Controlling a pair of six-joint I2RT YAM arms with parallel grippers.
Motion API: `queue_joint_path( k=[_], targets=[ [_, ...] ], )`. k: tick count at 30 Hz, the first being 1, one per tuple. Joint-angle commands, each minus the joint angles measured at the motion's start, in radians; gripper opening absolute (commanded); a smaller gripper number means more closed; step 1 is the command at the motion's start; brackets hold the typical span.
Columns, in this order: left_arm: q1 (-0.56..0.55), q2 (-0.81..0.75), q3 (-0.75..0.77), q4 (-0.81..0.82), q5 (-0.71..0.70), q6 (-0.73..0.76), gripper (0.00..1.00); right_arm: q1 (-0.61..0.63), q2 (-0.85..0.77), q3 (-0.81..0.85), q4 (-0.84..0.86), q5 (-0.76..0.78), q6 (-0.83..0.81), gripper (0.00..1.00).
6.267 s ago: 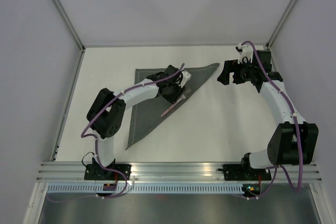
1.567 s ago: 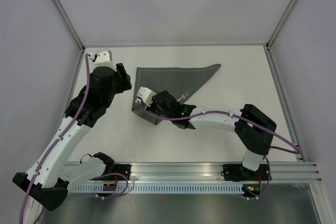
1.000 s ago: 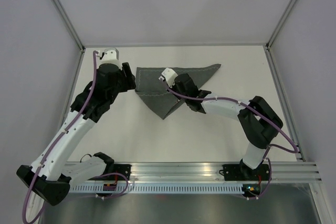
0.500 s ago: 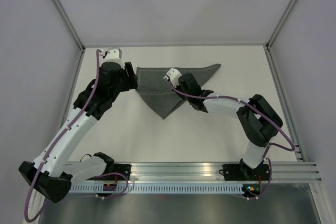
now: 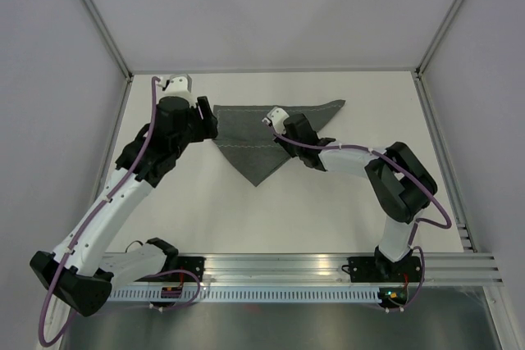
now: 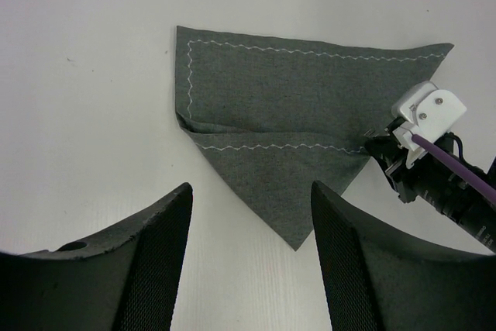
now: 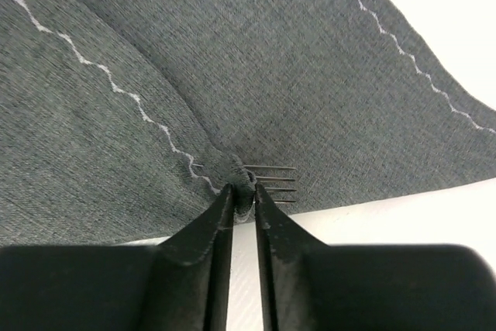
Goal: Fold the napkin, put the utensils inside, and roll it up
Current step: Fold the napkin
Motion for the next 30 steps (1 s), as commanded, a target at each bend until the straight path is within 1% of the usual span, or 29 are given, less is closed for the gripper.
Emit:
queue_joint_path(
  k=[1,4,6,7,8,11,13,14,16,19,20,21,23,24,25,28,30],
  targets=[
    [0.005,0.003,-0.020,0.041,0.036,0.015,0.68,-0.014,0.009,0.046,-0.028,-0.010,0.019,0.24],
    [0.005,0.003,-0.029,0.046,0.042,0.010,0.68,-0.020,0.005,0.050,-0.035,-0.009,0.020,0.28],
    [0.005,0.004,-0.034,0.050,0.045,0.010,0.69,-0.027,-0.002,0.059,-0.044,-0.006,0.023,0.37],
    [0.005,0.004,-0.038,0.053,0.045,0.010,0.69,-0.032,-0.003,0.064,-0.048,-0.006,0.026,0.39],
    [0.007,0.006,-0.040,0.055,0.047,0.010,0.69,-0.037,-0.006,0.069,-0.051,-0.009,0.029,0.43],
    [0.005,0.007,-0.043,0.064,0.051,0.009,0.69,-0.063,-0.005,0.110,-0.079,-0.010,0.048,0.48],
    [0.005,0.009,-0.049,0.068,0.056,0.009,0.70,-0.095,0.004,0.142,-0.129,-0.024,0.063,0.50],
    [0.005,0.014,-0.051,0.075,0.058,0.009,0.70,-0.110,0.014,0.171,-0.143,-0.035,0.090,0.53],
    [0.005,0.017,-0.057,0.078,0.064,0.009,0.70,-0.173,0.037,0.208,-0.195,-0.087,0.129,0.58],
    [0.005,0.020,-0.071,0.092,0.068,0.006,0.71,-0.289,0.073,0.296,-0.271,-0.185,0.226,0.61],
    [0.005,0.021,-0.075,0.098,0.071,0.003,0.71,-0.323,0.099,0.315,-0.284,-0.228,0.253,0.63],
    [0.005,0.023,-0.080,0.105,0.076,0.001,0.71,-0.381,0.116,0.355,-0.309,-0.248,0.307,0.64],
    [0.005,0.029,-0.083,0.110,0.079,-0.003,0.71,-0.437,0.173,0.400,-0.334,-0.305,0.360,0.64],
    [0.005,0.029,-0.084,0.115,0.085,-0.005,0.71,-0.486,0.193,0.440,-0.355,-0.328,0.414,0.64],
    [0.005,0.033,-0.089,0.116,0.087,-0.008,0.71,-0.507,0.228,0.455,-0.360,-0.363,0.437,0.65],
    [0.005,0.033,-0.095,0.125,0.090,-0.013,0.71,-0.563,0.274,0.498,-0.363,-0.391,0.500,0.67],
    [0.005,0.033,-0.100,0.128,0.091,-0.016,0.71,-0.581,0.310,0.513,-0.349,-0.398,0.525,0.72]
  ],
)
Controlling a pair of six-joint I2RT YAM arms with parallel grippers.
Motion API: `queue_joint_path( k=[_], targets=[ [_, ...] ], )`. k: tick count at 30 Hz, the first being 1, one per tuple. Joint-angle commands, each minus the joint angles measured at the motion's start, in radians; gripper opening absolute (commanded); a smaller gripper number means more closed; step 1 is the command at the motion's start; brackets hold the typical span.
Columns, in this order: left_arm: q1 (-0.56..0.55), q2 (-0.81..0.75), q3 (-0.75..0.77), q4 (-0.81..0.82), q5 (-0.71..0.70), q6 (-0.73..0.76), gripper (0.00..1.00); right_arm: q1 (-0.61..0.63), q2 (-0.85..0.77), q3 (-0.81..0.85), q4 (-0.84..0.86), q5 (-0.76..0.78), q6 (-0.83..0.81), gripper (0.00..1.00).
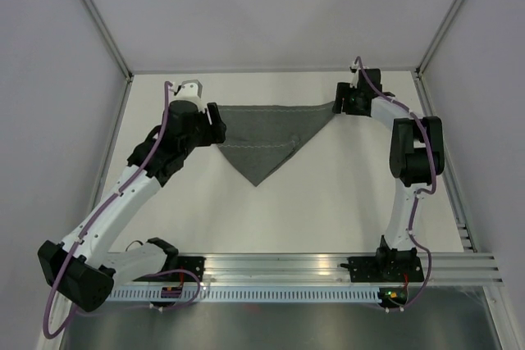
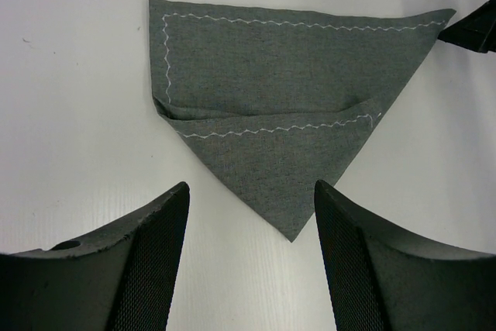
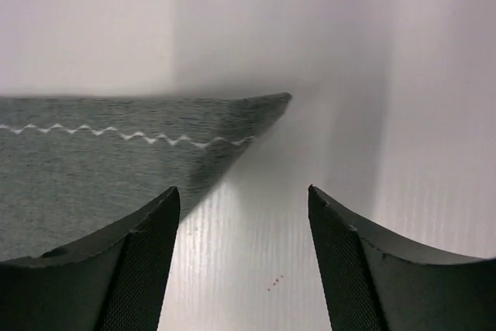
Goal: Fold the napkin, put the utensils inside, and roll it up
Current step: Fold the napkin
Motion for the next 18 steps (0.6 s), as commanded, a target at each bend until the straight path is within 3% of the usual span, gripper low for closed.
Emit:
queue_joint_path(
  k=[1,18],
  targets=[
    [0.004,0.002,-0.008,0.048,0.021,-0.016,0.71,-0.007,0.049,0.053,-0.036,-0.077,0.149,0.74],
    [0.004,-0.005,-0.017,0.046,0.018,-0.024,0.71,-0.127,0.176,0.087,0.062,-0.206,0.375,0.78]
  ],
)
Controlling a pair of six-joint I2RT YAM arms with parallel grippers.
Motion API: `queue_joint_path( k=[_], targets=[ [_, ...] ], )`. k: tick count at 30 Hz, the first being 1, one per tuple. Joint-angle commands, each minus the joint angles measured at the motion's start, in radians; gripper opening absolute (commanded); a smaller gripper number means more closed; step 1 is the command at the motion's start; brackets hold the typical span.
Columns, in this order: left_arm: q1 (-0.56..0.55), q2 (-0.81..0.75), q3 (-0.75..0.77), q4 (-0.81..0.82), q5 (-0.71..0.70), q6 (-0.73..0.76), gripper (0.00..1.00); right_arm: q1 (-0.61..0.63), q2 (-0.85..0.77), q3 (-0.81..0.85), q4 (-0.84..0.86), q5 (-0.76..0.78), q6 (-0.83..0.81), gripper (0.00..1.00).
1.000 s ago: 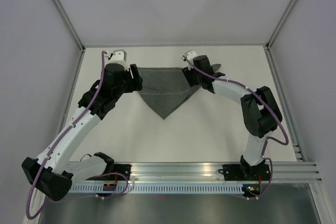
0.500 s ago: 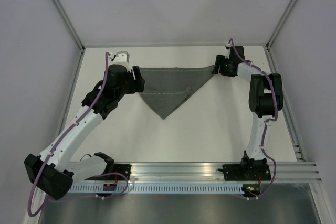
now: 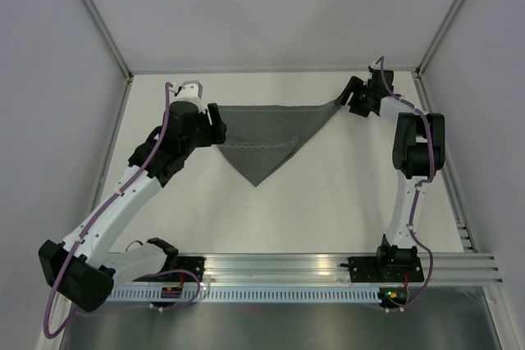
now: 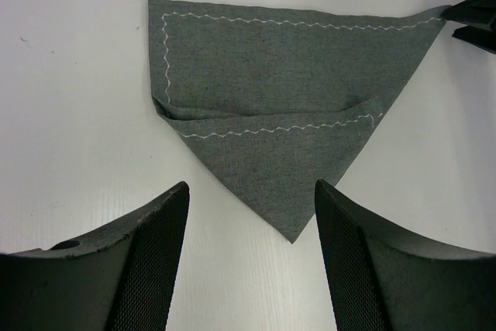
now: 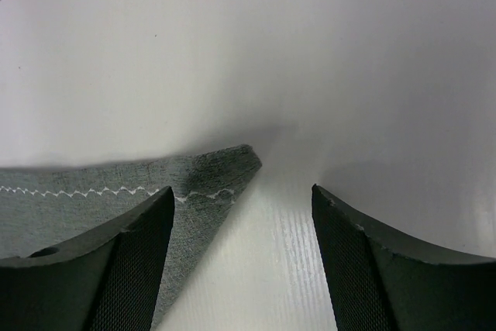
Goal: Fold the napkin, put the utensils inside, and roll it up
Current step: Fold the napkin
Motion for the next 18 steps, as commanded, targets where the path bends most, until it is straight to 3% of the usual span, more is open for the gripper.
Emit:
queue_joint_path(
  k=[1,14,18],
  targets=[
    [0.003,-0.005,0.000,0.030,0.017,-0.024,0.71,-0.013,0.044,0.018,-0.030,-0.024,0.065,0.77],
    [0.003,-0.010,0.004,0.023,0.020,-0.025,0.71,-0.002,0.082,0.047,-0.024,-0.030,0.109,0.70],
    [0.003,-0.010,0.006,0.020,0.020,-0.025,0.71,0.005,0.097,0.055,-0.021,-0.029,0.118,0.60]
  ],
)
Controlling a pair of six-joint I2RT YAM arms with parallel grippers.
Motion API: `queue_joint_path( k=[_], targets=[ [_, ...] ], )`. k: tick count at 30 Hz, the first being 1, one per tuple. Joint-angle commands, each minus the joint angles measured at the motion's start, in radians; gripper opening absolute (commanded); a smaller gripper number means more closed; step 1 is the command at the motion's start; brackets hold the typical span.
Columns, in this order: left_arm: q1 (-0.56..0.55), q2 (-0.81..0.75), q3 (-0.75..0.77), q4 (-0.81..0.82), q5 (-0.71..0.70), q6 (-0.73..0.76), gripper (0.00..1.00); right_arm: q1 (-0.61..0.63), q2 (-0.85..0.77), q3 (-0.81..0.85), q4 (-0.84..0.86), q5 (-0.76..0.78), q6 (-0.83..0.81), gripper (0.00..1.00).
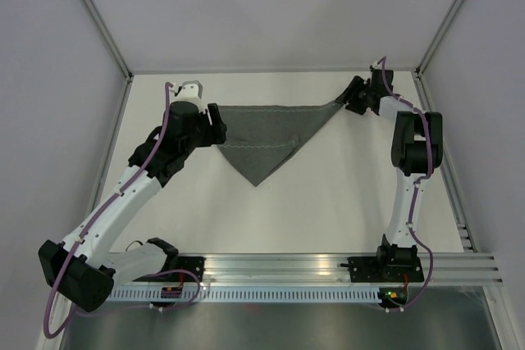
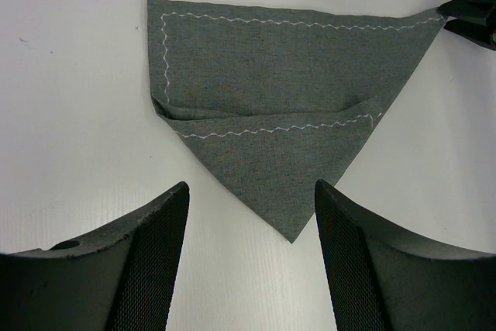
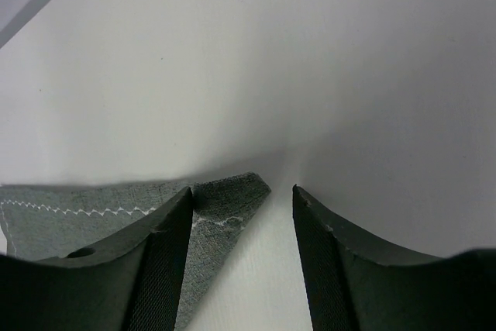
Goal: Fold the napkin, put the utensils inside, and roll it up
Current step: Fold the napkin
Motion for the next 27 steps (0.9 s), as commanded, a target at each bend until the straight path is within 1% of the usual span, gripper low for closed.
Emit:
queue_joint_path(
  k=[1,2,3,6,8,9,11,12,14,15,18,23,27],
  targets=[
    [0.004,-0.009,0.007,0.021,0.015,-0.025,0.71,0.016,0.050,0.016,-0.051,0.004,0.034,0.60],
    [0.004,-0.010,0.007,0.018,0.014,-0.023,0.71,0.022,0.050,0.017,-0.052,0.006,0.033,0.60],
    [0.004,-0.010,0.007,0.017,0.014,-0.022,0.71,0.023,0.053,0.017,-0.051,0.007,0.031,0.58],
    [0.004,-0.012,0.010,0.012,0.011,-0.019,0.71,0.029,0.051,0.019,-0.051,0.010,0.033,0.54],
    [0.005,-0.010,0.012,0.012,0.009,-0.016,0.71,0.029,0.050,0.020,-0.049,0.010,0.033,0.48],
    [0.005,-0.009,0.013,0.010,0.009,-0.016,0.71,0.029,0.047,0.022,-0.052,0.010,0.031,0.43],
    [0.005,-0.009,0.013,0.012,0.009,-0.016,0.71,0.029,0.041,0.026,-0.052,0.009,0.025,0.38],
    [0.005,-0.007,0.012,0.013,0.009,-0.016,0.71,0.029,0.032,0.028,-0.052,0.009,0.021,0.31],
    [0.005,-0.002,0.010,0.012,0.011,-0.016,0.71,0.029,0.021,0.026,-0.051,0.012,0.016,0.26],
    [0.005,-0.001,0.010,0.012,0.011,-0.017,0.71,0.031,0.007,0.025,-0.046,0.012,0.016,0.21],
    [0.005,0.005,0.009,0.013,0.011,-0.017,0.71,0.031,-0.024,0.017,-0.039,0.010,0.011,0.13],
    [0.005,0.008,0.006,0.023,0.014,-0.017,0.71,0.032,-0.080,-0.010,0.000,-0.014,-0.008,0.07],
    [0.005,0.013,-0.001,0.030,0.020,-0.020,0.71,0.046,-0.165,-0.036,0.035,-0.025,-0.045,0.07]
  ],
)
